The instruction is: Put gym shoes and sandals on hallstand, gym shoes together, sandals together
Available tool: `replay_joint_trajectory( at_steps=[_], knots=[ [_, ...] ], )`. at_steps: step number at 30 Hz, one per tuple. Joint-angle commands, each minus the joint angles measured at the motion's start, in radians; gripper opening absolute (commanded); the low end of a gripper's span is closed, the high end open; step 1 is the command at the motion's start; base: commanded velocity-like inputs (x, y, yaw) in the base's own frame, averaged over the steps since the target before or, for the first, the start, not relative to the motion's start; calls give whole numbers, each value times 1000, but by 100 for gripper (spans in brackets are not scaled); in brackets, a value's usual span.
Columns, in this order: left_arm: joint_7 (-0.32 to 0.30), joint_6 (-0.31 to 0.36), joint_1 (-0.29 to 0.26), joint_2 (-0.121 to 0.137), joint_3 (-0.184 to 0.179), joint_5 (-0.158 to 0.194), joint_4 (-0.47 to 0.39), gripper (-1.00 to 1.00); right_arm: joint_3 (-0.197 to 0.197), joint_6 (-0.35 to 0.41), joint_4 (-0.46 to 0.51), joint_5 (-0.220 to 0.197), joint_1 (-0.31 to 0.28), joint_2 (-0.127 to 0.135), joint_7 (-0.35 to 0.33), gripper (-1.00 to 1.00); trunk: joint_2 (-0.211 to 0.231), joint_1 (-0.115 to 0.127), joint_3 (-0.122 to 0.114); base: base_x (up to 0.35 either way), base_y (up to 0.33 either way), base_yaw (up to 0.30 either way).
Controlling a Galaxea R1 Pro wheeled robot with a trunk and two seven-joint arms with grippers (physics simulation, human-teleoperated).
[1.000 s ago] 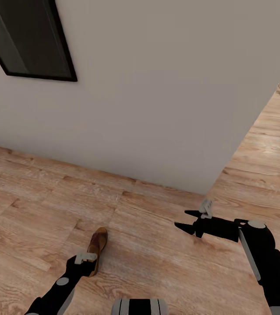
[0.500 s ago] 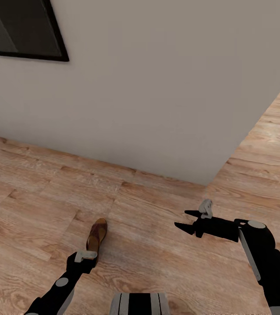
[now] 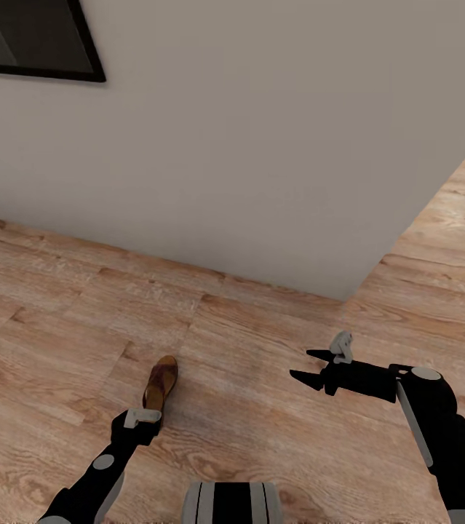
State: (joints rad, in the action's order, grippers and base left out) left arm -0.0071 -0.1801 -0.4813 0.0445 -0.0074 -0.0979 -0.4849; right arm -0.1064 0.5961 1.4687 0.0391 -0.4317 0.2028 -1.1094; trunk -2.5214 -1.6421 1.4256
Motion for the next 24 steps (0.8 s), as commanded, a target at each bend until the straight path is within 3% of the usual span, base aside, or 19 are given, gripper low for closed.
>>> replay_joint_trajectory(
  at_steps=[1,8,16,24],
  knots=[
    [1,-3,0,0,0,-10,-1,100,-2,7,1,4,-1,0,-6,100,-1,0,5,0,0,0],
    [2,-3,-11,-1,1,-7,-8,100,-2,7,1,4,-1,0,-6,100,-2,-3,37,0,0,0],
    [5,-2,-32,-11,2,-6,-20,100,-3,7,1,4,-1,0,-6,100,-2,-3,48,0,0,0],
    [6,-3,-35,-12,3,-6,-23,100,-3,7,1,4,-1,0,-6,100,-4,-7,91,0,0,0]
  ],
)
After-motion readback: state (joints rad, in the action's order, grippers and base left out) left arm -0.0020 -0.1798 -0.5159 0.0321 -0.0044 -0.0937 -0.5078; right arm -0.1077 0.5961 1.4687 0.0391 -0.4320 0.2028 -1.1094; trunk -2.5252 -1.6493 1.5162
